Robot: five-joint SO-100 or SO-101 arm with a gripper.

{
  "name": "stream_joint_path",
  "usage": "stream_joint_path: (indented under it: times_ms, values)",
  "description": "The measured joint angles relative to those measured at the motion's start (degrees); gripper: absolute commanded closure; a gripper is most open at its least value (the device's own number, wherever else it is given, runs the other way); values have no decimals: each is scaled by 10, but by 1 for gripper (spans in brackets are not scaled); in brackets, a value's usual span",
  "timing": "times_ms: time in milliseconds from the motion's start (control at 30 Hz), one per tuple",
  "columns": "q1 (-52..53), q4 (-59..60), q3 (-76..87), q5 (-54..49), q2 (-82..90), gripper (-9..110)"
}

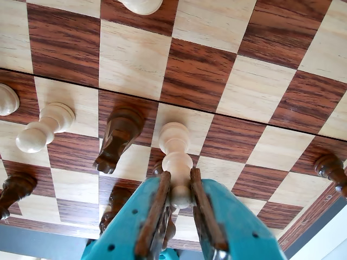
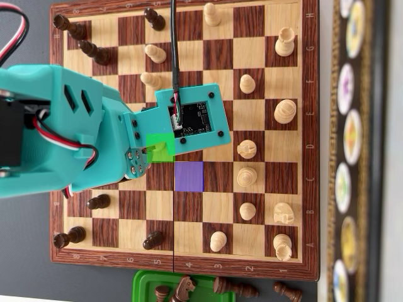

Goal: Play chess

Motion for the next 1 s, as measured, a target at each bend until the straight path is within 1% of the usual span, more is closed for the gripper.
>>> stream_joint_path:
  times_ms: [333,467,1000]
  values:
    - [0,0,0,-20,0,98]
    - [0,0,0,-22,0,95]
    - [0,0,0,-22,0,93]
